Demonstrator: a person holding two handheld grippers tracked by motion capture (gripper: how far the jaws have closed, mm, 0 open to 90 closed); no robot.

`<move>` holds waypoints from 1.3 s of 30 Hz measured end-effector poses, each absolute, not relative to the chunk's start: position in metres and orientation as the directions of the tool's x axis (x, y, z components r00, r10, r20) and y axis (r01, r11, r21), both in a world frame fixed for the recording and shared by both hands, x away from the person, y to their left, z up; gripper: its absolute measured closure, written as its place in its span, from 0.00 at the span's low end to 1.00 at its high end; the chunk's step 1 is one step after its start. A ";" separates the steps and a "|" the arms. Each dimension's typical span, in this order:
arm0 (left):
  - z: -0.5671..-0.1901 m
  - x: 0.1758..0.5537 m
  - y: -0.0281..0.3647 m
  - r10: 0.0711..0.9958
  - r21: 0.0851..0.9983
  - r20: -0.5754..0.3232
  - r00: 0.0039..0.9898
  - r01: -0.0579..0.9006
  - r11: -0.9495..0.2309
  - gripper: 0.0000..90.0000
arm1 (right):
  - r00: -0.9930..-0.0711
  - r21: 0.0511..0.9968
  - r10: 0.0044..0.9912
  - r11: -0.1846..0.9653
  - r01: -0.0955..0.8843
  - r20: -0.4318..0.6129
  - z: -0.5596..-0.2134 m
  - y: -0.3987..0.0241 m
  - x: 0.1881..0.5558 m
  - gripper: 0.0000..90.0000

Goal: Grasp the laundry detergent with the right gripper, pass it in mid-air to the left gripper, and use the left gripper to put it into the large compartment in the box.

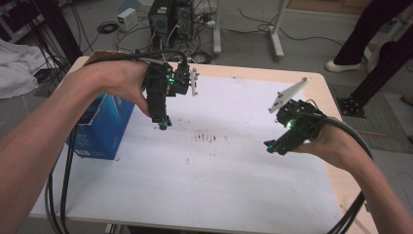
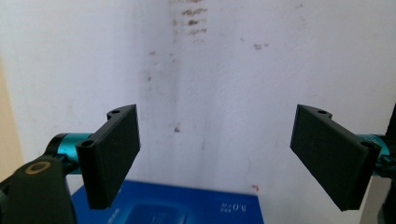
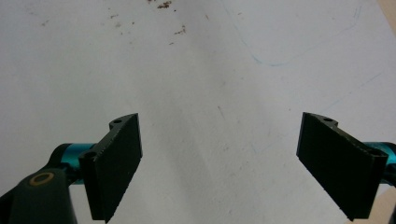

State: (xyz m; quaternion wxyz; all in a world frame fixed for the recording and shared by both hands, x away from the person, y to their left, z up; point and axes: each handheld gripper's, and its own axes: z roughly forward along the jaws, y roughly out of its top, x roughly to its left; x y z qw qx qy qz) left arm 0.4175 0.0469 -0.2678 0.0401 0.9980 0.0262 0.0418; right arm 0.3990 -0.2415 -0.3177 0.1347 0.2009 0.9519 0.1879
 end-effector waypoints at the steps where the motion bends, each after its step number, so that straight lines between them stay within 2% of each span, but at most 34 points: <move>1: -0.271 0.417 0.043 0.051 0.081 0.071 0.996 0.045 -0.996 0.18 | -0.881 0.410 0.437 0.848 0.337 -0.179 -0.317 -0.241 0.400 0.15; 8: -0.294 0.413 0.030 0.048 0.082 0.052 0.997 0.044 -0.996 0.18 | -0.888 0.403 0.418 0.858 0.318 -0.190 -0.308 -0.236 0.400 0.15; 13: -0.303 0.411 0.032 0.079 0.100 0.044 0.996 0.074 -0.992 0.18 | -0.894 0.398 0.406 0.864 0.308 -0.189 -0.307 -0.233 0.402 0.15; 39: -0.308 0.411 0.032 0.097 0.084 0.043 0.994 0.093 -0.992 0.18 | -0.907 0.375 0.376 0.882 0.287 -0.190 -0.311 -0.227 0.404 0.15</move>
